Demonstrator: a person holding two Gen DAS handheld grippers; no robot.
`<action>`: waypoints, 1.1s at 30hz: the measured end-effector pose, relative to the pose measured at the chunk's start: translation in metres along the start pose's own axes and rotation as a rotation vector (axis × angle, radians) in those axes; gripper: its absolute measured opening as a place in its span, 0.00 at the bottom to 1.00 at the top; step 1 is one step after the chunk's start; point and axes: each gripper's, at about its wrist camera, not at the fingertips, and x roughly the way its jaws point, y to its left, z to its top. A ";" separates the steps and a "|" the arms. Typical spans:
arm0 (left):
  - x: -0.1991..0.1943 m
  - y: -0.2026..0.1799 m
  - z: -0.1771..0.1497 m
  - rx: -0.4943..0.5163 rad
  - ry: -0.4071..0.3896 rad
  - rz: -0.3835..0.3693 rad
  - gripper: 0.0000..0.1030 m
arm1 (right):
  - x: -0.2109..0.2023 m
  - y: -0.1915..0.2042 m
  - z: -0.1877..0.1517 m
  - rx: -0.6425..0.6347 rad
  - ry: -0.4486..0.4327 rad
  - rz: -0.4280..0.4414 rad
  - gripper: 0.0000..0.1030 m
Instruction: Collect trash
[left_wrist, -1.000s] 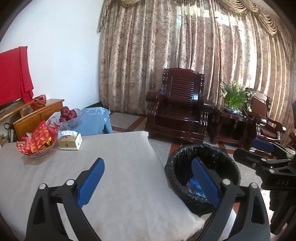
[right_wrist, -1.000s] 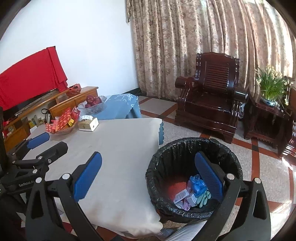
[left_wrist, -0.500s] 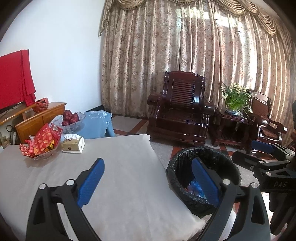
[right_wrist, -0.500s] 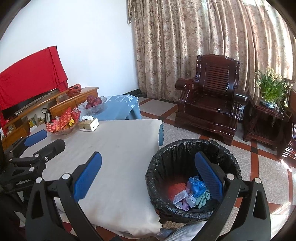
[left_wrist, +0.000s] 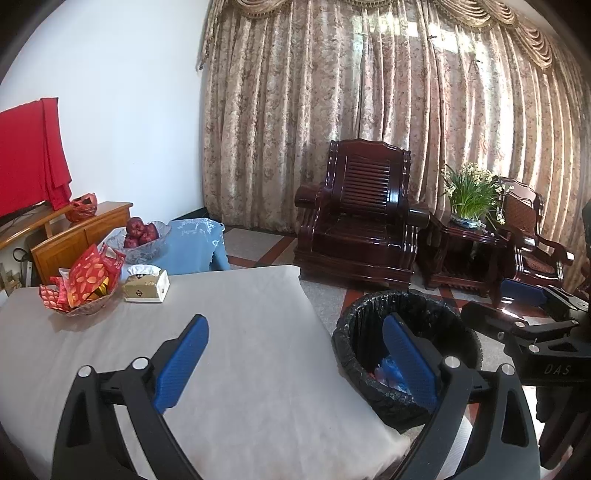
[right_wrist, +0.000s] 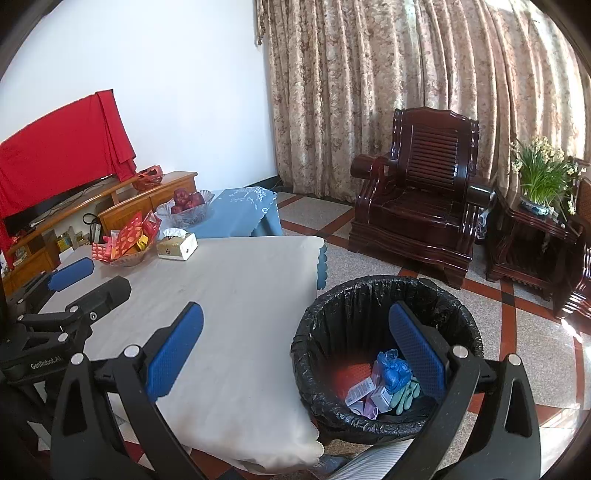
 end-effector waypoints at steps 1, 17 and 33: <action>0.000 0.000 0.000 0.001 -0.001 0.001 0.91 | 0.000 0.000 0.000 -0.001 0.000 0.000 0.95; 0.000 0.001 0.000 -0.001 0.002 -0.001 0.91 | 0.001 0.001 0.000 -0.001 0.002 0.000 0.95; 0.002 0.006 -0.002 -0.001 0.007 0.000 0.91 | 0.001 0.001 -0.001 -0.001 0.004 -0.001 0.95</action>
